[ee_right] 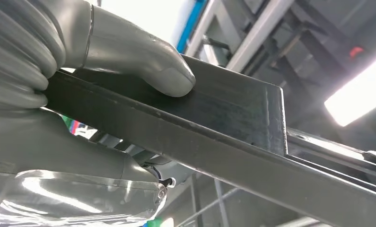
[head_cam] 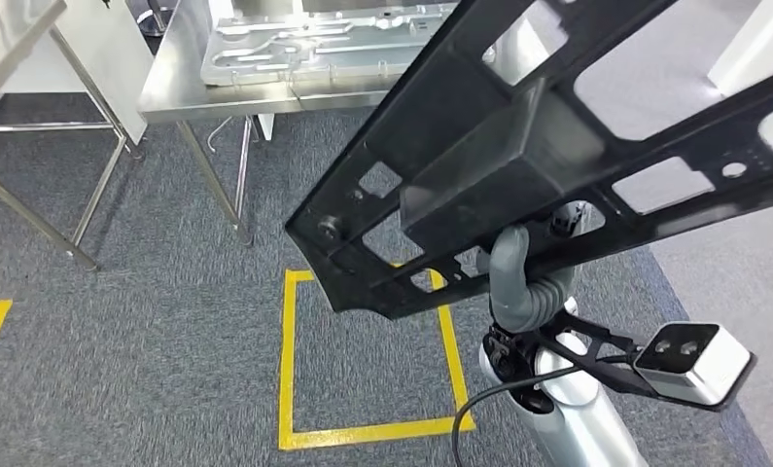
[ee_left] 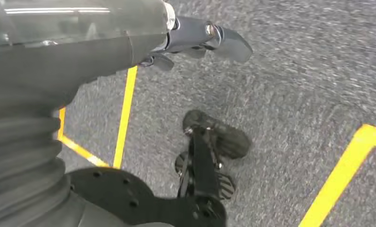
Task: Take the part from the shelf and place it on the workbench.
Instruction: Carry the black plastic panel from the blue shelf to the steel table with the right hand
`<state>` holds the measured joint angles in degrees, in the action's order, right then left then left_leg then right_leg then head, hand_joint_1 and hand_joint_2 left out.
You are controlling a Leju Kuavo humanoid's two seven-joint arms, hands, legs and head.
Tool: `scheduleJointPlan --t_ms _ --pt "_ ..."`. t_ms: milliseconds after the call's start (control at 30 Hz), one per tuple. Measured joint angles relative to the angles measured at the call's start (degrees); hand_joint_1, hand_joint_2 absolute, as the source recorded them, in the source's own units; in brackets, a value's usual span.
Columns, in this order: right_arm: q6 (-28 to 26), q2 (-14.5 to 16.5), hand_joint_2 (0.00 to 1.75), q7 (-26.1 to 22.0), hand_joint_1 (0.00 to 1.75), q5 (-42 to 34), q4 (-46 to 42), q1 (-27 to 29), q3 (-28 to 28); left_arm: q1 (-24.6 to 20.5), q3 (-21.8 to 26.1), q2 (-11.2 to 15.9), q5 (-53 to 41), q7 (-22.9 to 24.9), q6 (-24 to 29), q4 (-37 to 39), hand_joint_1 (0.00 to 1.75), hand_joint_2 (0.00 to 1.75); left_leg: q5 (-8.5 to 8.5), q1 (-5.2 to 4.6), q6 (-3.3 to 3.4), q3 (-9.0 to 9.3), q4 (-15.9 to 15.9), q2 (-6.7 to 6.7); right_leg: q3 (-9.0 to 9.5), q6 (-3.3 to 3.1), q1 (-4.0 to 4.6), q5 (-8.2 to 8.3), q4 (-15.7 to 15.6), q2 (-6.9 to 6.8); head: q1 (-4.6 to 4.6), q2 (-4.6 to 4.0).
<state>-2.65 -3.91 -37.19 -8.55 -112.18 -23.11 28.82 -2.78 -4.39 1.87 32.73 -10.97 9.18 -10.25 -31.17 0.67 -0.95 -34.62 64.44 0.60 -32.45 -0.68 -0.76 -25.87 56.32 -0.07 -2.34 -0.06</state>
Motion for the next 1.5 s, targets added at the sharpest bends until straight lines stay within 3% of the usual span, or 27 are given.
scheduleJointPlan --t_ms 67,100,133,200,233,300,433,500,567,600,633,667,733,767,800,900,967,1033,1067,1133,1167,1200,1267,1300,1333,1433,1500 --pt "-0.8 -0.3 1.75 0.0 1.75 -0.4 0.0 -0.4 0.8 0.1 0.0 0.1 -0.2 -0.1 -0.1 0.0 0.00 1.75 -2.53 0.08 -0.32 -4.03 7.5 -0.03 0.25 -0.28 0.07 -0.34 0.1 0.16 0.00 0.00" --pt "-1.1 -0.6 1.75 0.0 1.75 -0.6 0.0 -0.4 1.1 0.2 0.0 0.1 -0.2 -0.1 -0.1 0.0 0.00 1.75 -2.38 0.10 -0.43 -5.18 9.2 -0.03 0.45 -0.28 0.08 -0.56 0.1 0.30 0.00 0.00" --pt "-1.3 -0.8 1.75 0.0 1.75 -0.7 0.0 -0.4 1.4 0.3 0.0 0.2 -0.3 -0.1 -0.1 0.0 0.00 1.75 -1.05 0.14 -0.46 -5.21 8.5 -0.03 0.74 -0.18 0.07 -0.84 0.2 0.48 0.00 0.00" --pt "-1.7 -1.1 1.75 -0.1 1.75 -0.8 0.0 -0.5 1.9 0.4 0.0 0.3 -0.3 -0.1 -0.1 0.0 0.00 1.75 3.52 0.24 -0.30 -2.56 1.6 -0.06 1.55 0.17 0.03 -1.58 0.4 0.78 0.00 -0.01" --pt "-1.7 -1.2 1.75 -0.2 1.75 -0.8 -0.1 -0.5 2.0 0.5 0.0 0.3 -0.4 -0.1 -0.1 0.0 0.00 1.75 5.01 0.18 -0.14 -0.86 -2.1 -0.12 1.89 0.45 0.12 -1.99 0.6 0.89 0.00 -0.01" --pt "-1.9 -1.3 1.75 -0.3 1.75 -0.9 -0.1 -0.6 2.3 0.4 0.0 0.4 -0.4 -0.2 -0.1 0.0 0.00 1.75 5.48 0.00 0.48 1.02 -6.0 -0.27 2.17 1.09 0.30 -2.50 0.7 1.01 0.00 0.00" --pt "-2.4 -1.8 1.75 -0.5 1.75 -0.9 -0.1 -1.1 2.8 0.4 0.0 0.5 -0.6 -0.3 -0.1 0.0 0.00 1.75 4.50 0.06 2.02 2.28 -7.0 -0.36 1.90 2.40 0.22 -2.94 2.5 0.84 0.00 0.00" --pt "-2.5 -2.0 1.75 -0.7 1.75 -0.9 -0.2 -1.6 3.0 0.4 0.0 0.5 -0.7 -0.3 -0.1 0.0 0.00 1.75 4.09 0.08 2.60 3.04 -7.2 -0.33 -1.24 2.75 0.09 -4.97 8.0 0.58 0.00 -0.01" --pt "-2.6 -2.2 1.75 -0.8 1.75 -0.9 -0.2 -1.7 3.2 0.4 0.0 0.5 -0.9 -0.3 -0.1 0.0 0.00 1.75 3.45 -0.01 2.86 3.58 -7.2 -0.33 -6.49 2.97 0.05 -7.24 15.5 0.53 0.00 -0.01" --pt "-2.6 -2.4 1.75 -0.8 1.75 -0.9 -0.2 -1.7 3.3 0.4 0.0 0.5 -0.9 -0.3 -0.1 0.0 0.00 1.75 3.03 -0.05 2.87 3.99 -7.2 -0.35 -8.46 2.99 0.04 -7.42 17.5 0.52 0.00 -0.01" --pt "-2.6 -2.5 1.75 -0.8 1.75 -0.9 -0.2 -1.7 3.4 0.5 0.0 0.5 -1.0 -0.2 0.0 0.0 0.00 1.75 2.54 -0.08 2.82 4.58 -7.2 -0.38 -9.48 2.93 0.04 -6.58 17.6 0.51 0.00 -0.01" --pt "-2.6 -2.5 1.75 -0.8 1.75 -0.9 -0.2 -1.8 3.5 0.6 0.0 0.5 -1.0 -0.2 0.0 0.0 0.00 1.75 1.99 -0.11 2.73 5.33 -7.2 -0.41 -9.33 2.71 0.06 -4.69 15.4 0.48 0.00 -0.01" --pt "-2.7 -2.7 1.75 -0.8 1.75 -0.9 -0.2 -1.8 3.6 0.6 0.0 0.5 -1.0 -0.2 0.0 0.0 0.00 1.75 0.78 -0.15 2.45 6.91 -7.2 -0.42 -7.45 2.01 0.30 0.63 8.0 0.24 0.00 -0.01" --pt "-2.8 -2.7 1.75 -0.8 1.75 -0.9 -0.1 -1.9 3.7 0.6 0.0 0.5 -1.0 -0.2 0.0 0.0 0.00 1.75 0.22 -0.19 2.18 7.43 -7.2 -0.40 -6.66 1.64 0.56 2.25 4.9 0.03 0.01 -0.01" --pt "-2.9 -2.8 1.75 -0.8 1.75 -1.0 -0.1 -1.9 3.8 0.5 0.0 0.4 -1.0 -0.2 0.0 0.0 0.00 1.75 -0.28 -0.17 1.84 7.73 -7.4 -0.32 -6.21 1.27 0.85 3.15 3.2 -0.13 0.02 -0.01" --pt "-3.2 -3.0 1.75 -0.8 1.75 -1.0 -0.1 -2.1 3.9 0.3 0.0 0.4 -1.1 -0.2 0.0 0.0 0.00 1.75 -0.28 -0.10 0.77 8.58 -6.6 -0.07 -4.64 0.23 1.06 2.38 1.9 0.10 0.01 0.01" --pt "-3.4 -3.1 1.75 -0.9 1.75 -1.1 -0.1 -2.3 3.9 0.2 0.0 0.4 -1.2 -0.2 0.0 0.0 0.00 1.75 0.34 -0.02 0.41 7.02 -2.1 -0.13 -2.80 -0.44 0.80 1.45 1.4 0.24 0.00 0.01" --pt "-3.4 -3.1 1.75 -0.9 1.75 -1.4 -0.1 -2.5 4.0 0.1 0.0 0.4 -1.2 -0.2 0.0 0.0 0.00 1.75 -1.07 0.08 0.04 2.38 5.0 -0.19 -1.36 -0.80 0.71 0.36 1.2 0.28 -0.01 0.01" --pt "-3.4 -3.2 1.75 -0.9 1.75 -1.5 -0.1 -2.5 4.0 0.1 0.0 0.5 -1.3 -0.1 0.0 0.0 0.00 1.75 -2.89 0.09 -0.16 -0.16 7.8 -0.19 -0.66 -0.84 0.71 -0.27 1.2 0.36 -0.01 0.00" --pt "-3.6 -3.3 1.75 -0.9 1.75 -1.8 -0.1 -2.5 4.0 0.3 0.0 0.5 -1.5 -0.1 0.0 0.0 0.00 1.75 -5.99 0.09 -0.36 -3.58 9.4 -0.19 1.04 -0.84 0.71 -1.67 1.2 0.65 -0.01 0.00" --pt "-3.6 -3.4 1.75 -1.0 1.75 -1.9 -0.1 -2.5 4.0 0.5 0.0 0.6 -1.6 0.0 0.0 0.0 0.00 1.75 -5.89 0.08 -0.29 -4.27 7.9 -0.19 2.08 -0.78 0.71 -2.45 1.2 0.80 0.00 -0.01" --pt "-3.7 -3.5 1.75 -1.0 1.75 -2.0 -0.1 -2.5 4.0 0.6 0.0 0.6 -1.6 0.0 0.0 0.0 0.00 1.75 -3.90 0.03 -0.09 -4.33 5.1 -0.19 3.13 -0.69 0.72 -3.23 1.2 0.89 0.00 -0.01" --pt "-3.8 -3.7 1.75 -1.0 1.75 -2.1 0.0 -2.4 4.0 0.9 0.0 0.7 -1.7 0.0 0.1 0.1 0.00 1.75 3.72 -0.26 0.56 -4.06 -1.6 -0.26 4.87 -0.34 0.80 -4.75 1.2 1.02 -0.01 0.00" --pt "-3.9 -3.8 1.75 -1.0 1.75 -2.1 0.0 -2.4 4.0 0.9 0.0 0.8 -1.7 0.0 0.1 0.1 0.00 1.75 6.69 -0.46 0.92 -3.83 -3.7 -0.32 5.43 -0.04 0.86 -5.42 1.1 1.09 -0.01 0.00" --pt "-3.9 -3.9 1.75 -1.1 1.75 -2.2 0.0 -2.4 4.1 0.9 0.0 0.9 -1.7 0.1 0.2 0.1 0.00 1.75 8.41 -0.65 1.26 -3.65 -4.9 -0.40 5.88 0.30 0.89 -5.76 1.1 1.17 -0.01 0.00" --pt "-4.0 -4.4 1.75 -1.4 1.75 -2.7 0.1 -2.4 4.1 0.6 0.0 0.8 -1.7 0.2 0.5 0.1 0.00 1.75 8.24 -0.53 2.29 -1.93 -6.2 -0.52 5.54 1.50 0.88 -4.86 3.2 1.06 -0.01 0.01" --pt "-4.0 -4.7 1.75 -1.6 1.75 -2.9 0.1 -2.4 4.1 0.4 0.0 0.8 -1.7 0.2 0.6 0.1 0.00 1.75 7.75 -0.30 2.82 -0.39 -7.0 -0.56 2.20 2.17 0.70 -4.94 8.7 0.83 -0.01 0.01"
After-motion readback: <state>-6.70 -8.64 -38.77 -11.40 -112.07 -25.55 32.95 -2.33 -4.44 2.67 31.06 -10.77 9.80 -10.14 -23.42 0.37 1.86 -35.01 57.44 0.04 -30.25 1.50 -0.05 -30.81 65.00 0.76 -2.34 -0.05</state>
